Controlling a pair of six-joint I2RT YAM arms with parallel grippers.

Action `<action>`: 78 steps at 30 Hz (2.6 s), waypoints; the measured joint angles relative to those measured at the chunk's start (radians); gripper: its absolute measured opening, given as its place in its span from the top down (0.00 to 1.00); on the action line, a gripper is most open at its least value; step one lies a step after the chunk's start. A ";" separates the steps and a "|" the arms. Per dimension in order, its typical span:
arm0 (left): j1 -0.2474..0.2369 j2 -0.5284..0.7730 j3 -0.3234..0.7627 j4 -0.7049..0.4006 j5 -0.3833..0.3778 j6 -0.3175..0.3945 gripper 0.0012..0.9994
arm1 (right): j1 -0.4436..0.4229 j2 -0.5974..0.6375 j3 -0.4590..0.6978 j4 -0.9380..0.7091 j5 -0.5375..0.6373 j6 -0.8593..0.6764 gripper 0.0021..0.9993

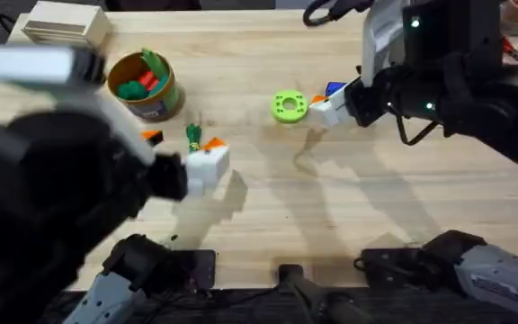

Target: Pick up the gripper from the table and insert it into the empty holder that is missing its gripper. Then pick up a screw, insert it into the mounting hole, and use the screwdriver to tighten it. Finally, clean up the table by picking up the vegetable and placing it into the bucket.

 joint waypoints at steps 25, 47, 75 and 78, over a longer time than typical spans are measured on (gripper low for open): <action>0.217 0.883 0.045 0.269 0.030 -0.148 0.01 | 0.000 0.000 0.000 -0.006 0.000 0.002 0.05; 0.220 0.908 0.494 -0.167 0.097 -0.147 0.98 | 0.000 0.000 0.000 -0.003 0.000 0.001 0.05; 0.476 1.160 0.636 0.109 -0.141 -0.205 0.42 | 0.000 0.000 0.000 -0.001 0.000 0.001 0.05; 0.476 1.160 0.636 0.105 -0.141 -0.212 0.04 | 0.000 0.000 0.000 -0.001 0.000 0.001 0.05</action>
